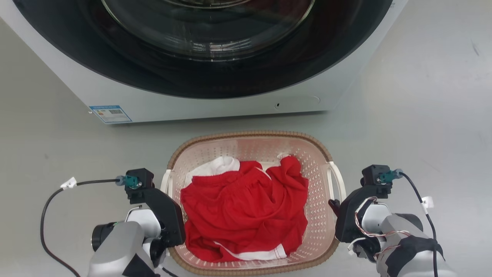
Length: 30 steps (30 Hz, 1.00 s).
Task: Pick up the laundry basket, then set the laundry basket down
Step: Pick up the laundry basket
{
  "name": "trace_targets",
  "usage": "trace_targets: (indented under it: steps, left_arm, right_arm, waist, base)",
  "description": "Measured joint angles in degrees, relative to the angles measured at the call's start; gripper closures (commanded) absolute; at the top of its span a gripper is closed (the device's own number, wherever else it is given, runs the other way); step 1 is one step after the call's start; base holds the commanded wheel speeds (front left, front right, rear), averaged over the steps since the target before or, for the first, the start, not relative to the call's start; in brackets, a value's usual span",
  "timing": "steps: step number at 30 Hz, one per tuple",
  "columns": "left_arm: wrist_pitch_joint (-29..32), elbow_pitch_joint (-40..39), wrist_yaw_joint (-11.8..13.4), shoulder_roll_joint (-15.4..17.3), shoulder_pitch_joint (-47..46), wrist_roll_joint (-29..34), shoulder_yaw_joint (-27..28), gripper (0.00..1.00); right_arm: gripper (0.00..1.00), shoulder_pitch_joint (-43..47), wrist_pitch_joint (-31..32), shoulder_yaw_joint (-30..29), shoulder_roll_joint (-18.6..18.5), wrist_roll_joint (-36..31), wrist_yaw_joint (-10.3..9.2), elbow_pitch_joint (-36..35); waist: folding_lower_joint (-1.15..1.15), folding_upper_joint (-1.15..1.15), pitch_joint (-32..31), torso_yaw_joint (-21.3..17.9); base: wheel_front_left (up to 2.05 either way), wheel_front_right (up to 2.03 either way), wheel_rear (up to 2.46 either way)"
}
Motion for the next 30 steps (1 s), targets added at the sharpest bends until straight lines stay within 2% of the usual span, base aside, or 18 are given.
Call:
trace_targets:
  steps: [19, 30]
  left_arm:
    - [6.67, 0.05, 0.1, 0.0, 10.94, -5.33, -4.05, 1.0]
    - [8.86, 0.05, 0.73, 0.0, 14.8, -7.56, -5.63, 1.0]
  right_arm:
    - [1.0, 8.57, 7.49, 2.75, 0.27, 2.18, 0.15, 1.13]
    - [1.0, 12.15, 8.98, 3.22, 0.51, 2.31, 0.18, 1.53]
  waist:
    - [0.0, 0.0, -15.41, 0.1]
    - [0.0, 0.0, -21.89, 0.18]
  base:
    - [0.0, 0.0, 0.0]
    - [0.0, 0.0, 0.0]
